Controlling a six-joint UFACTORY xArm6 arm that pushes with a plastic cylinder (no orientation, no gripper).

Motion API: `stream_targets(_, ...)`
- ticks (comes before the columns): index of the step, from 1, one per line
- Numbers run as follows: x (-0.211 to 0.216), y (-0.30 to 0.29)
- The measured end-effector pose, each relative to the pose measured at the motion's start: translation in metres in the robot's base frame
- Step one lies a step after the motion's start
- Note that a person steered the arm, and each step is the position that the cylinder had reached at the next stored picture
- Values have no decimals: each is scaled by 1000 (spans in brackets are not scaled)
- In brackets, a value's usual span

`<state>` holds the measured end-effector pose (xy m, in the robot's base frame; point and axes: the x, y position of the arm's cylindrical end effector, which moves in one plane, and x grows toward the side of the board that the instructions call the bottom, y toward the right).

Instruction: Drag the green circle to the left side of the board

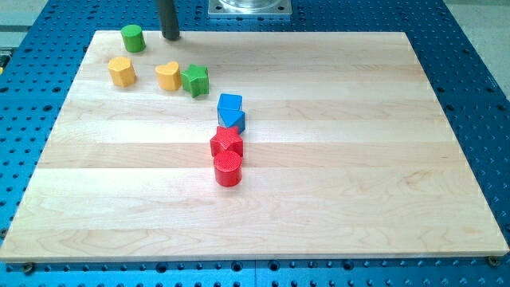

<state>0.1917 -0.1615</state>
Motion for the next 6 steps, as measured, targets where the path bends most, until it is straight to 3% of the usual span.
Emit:
stream_targets(3, 12, -79)
stream_targets(5, 105, -102)
stream_targets(6, 87, -104)
